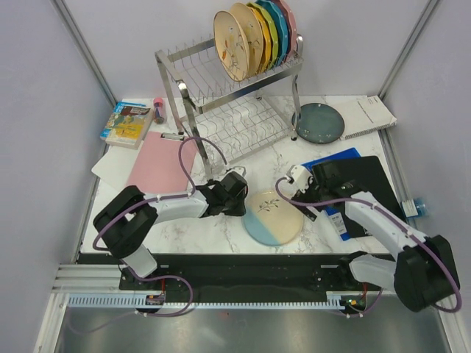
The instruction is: Load the plates into the dish rack
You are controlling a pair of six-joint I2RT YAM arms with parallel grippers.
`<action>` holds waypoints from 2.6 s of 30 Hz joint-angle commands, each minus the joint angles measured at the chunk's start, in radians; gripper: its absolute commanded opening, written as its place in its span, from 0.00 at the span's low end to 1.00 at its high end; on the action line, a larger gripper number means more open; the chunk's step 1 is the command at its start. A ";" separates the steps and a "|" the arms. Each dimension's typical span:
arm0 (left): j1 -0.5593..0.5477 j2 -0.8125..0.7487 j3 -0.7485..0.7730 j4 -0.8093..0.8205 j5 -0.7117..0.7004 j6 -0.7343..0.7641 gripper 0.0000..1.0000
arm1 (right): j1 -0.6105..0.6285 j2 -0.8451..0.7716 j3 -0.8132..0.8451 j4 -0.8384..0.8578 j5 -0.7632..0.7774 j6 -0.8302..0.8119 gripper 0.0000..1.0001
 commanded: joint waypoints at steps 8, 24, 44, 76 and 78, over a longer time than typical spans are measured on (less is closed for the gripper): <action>0.166 -0.079 -0.133 -0.149 -0.076 0.064 0.30 | -0.190 0.301 0.302 -0.065 -0.395 0.141 0.98; 0.216 -0.153 -0.189 -0.086 0.154 -0.076 0.54 | -0.191 0.819 0.560 -0.527 -0.871 -0.147 0.95; 0.226 -0.027 -0.284 0.198 0.403 -0.235 0.02 | -0.116 0.979 0.503 -0.247 -1.087 0.128 0.98; 0.298 -0.517 -0.064 -0.184 0.259 0.474 0.60 | -0.164 0.301 0.957 -0.631 -0.591 0.068 0.00; 0.298 -0.592 -0.072 -0.196 0.240 0.528 0.62 | -0.147 0.294 1.123 -0.651 -0.572 0.079 0.00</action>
